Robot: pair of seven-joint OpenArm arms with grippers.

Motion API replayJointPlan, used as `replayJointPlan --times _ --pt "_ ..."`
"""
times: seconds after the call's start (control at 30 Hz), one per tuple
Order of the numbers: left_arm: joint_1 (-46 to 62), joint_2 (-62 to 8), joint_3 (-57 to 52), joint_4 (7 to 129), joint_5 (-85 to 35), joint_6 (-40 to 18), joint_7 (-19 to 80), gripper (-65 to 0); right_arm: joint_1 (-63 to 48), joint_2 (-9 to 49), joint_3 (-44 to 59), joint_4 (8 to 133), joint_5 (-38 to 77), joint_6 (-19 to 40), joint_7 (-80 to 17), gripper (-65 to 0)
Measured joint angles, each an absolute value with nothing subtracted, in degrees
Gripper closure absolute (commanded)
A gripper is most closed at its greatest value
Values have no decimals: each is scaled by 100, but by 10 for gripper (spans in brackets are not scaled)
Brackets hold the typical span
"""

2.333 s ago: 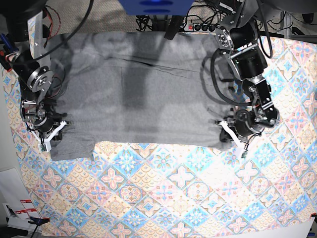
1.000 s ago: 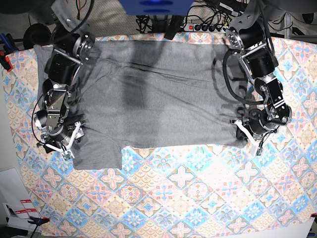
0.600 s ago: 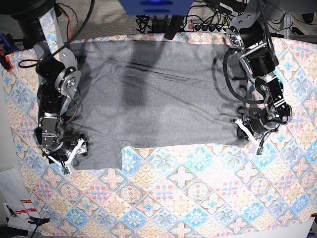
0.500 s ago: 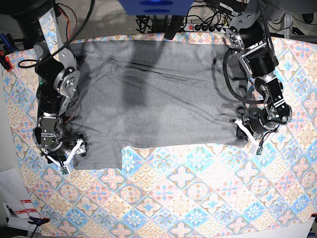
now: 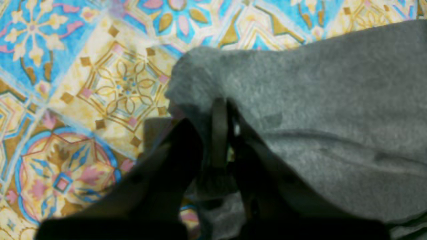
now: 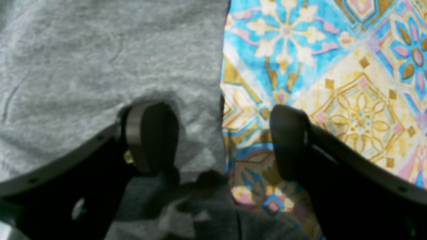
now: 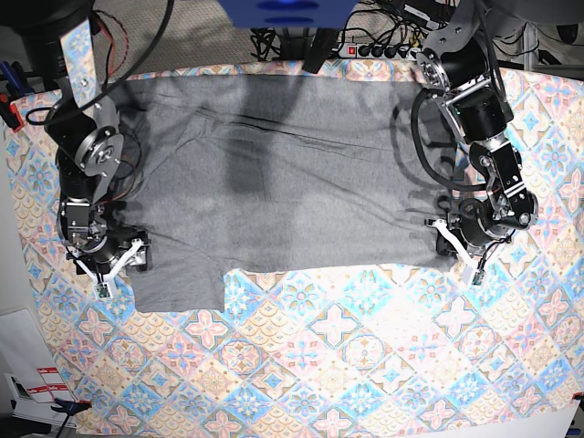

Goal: Fold the T-shirt properly
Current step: 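Lift the pinched edge with both grippers and fold it over the shirt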

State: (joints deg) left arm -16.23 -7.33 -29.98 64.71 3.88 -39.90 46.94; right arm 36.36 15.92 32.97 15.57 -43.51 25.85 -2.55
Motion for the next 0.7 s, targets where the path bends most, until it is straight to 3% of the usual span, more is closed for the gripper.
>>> replayJointPlan --times 0.23,0.4,0.7 --pt "-1623 -733 -2998 6473 386 -3988 4694 0 3636 1616 3271 1490 -4353 2633 -228 -475" --pt "-1621 -733 -2998 6471 388 -3988 4696 0 3682 1568 2510 1472 -4329 2617 -152 -468" --pt "-1623 -733 -2998 6473 386 -3990 4694 0 3684 1365 2443 1472 -4305 2567 -119 -323"
